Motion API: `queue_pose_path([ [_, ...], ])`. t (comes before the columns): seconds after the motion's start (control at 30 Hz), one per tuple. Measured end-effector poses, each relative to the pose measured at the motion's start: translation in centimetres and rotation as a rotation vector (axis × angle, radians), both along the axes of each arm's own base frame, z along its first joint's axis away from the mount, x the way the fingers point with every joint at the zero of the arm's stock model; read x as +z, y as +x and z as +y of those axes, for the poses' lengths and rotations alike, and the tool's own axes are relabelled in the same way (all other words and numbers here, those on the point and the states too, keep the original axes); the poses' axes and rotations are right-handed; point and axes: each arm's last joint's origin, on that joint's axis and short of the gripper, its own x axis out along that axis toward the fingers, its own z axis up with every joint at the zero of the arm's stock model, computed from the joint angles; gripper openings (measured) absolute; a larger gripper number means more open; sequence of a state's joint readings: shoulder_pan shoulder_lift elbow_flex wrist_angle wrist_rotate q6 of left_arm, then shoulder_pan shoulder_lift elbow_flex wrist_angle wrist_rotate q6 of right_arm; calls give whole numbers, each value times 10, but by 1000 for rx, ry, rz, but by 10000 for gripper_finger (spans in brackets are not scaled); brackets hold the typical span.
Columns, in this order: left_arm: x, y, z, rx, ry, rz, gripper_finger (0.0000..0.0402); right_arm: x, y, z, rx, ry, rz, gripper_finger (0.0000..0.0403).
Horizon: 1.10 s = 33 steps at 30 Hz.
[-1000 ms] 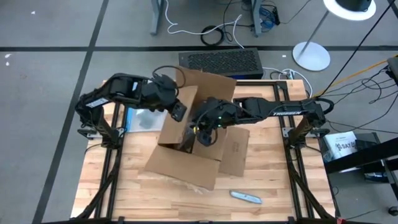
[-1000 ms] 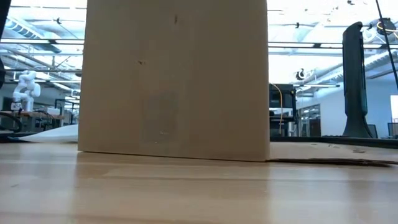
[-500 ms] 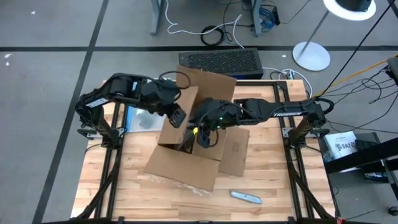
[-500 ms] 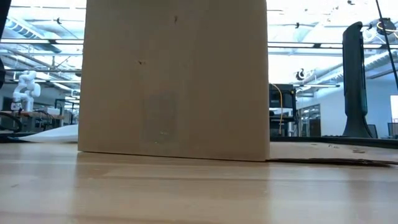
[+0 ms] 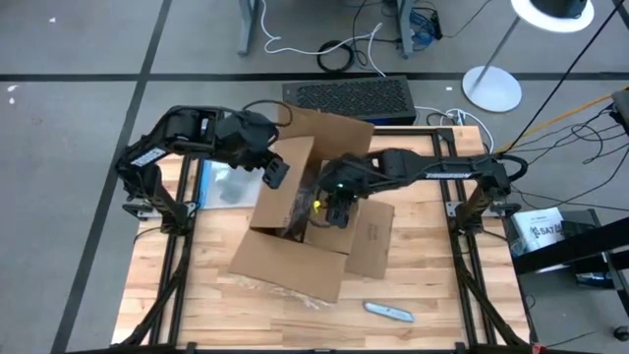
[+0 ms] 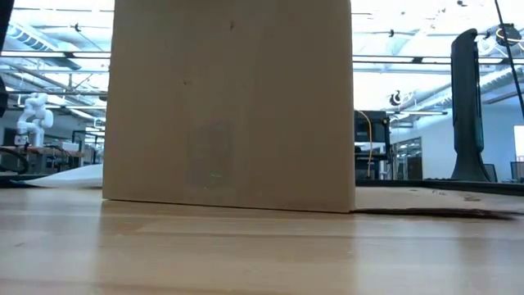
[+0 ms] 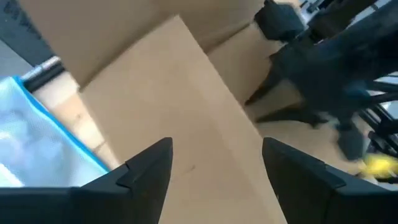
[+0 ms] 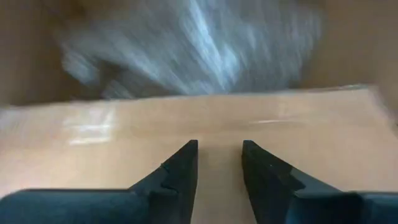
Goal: Unpack boxes
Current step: Break down box until it is fully flat
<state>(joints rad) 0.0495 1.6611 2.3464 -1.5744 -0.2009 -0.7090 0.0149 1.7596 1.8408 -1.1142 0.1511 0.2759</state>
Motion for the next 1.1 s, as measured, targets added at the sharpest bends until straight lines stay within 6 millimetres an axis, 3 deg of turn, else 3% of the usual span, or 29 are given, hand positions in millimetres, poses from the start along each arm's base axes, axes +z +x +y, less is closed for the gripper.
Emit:
queue_pose_path([
  [0.13, 0, 0, 2, -5, 6, 2, 255, -16, -7, -6, -21, -14, 183, 116],
  [0.5, 0, 0, 0, -50, 2, 5, 255, -1, -40, 10, -14, 5, 301, 116],
  [0.63, -1, 1, -1, -58, -8, 8, 255, 16, -48, 16, -20, 14, 174, 116],
  [0.9, -2, 2, -3, -76, -82, 0, 255, 59, -46, 21, -26, 16, -258, 116],
  [1.1, -3, 5, -3, -67, -117, -6, 255, 66, -30, 16, -30, 27, -397, 116],
])
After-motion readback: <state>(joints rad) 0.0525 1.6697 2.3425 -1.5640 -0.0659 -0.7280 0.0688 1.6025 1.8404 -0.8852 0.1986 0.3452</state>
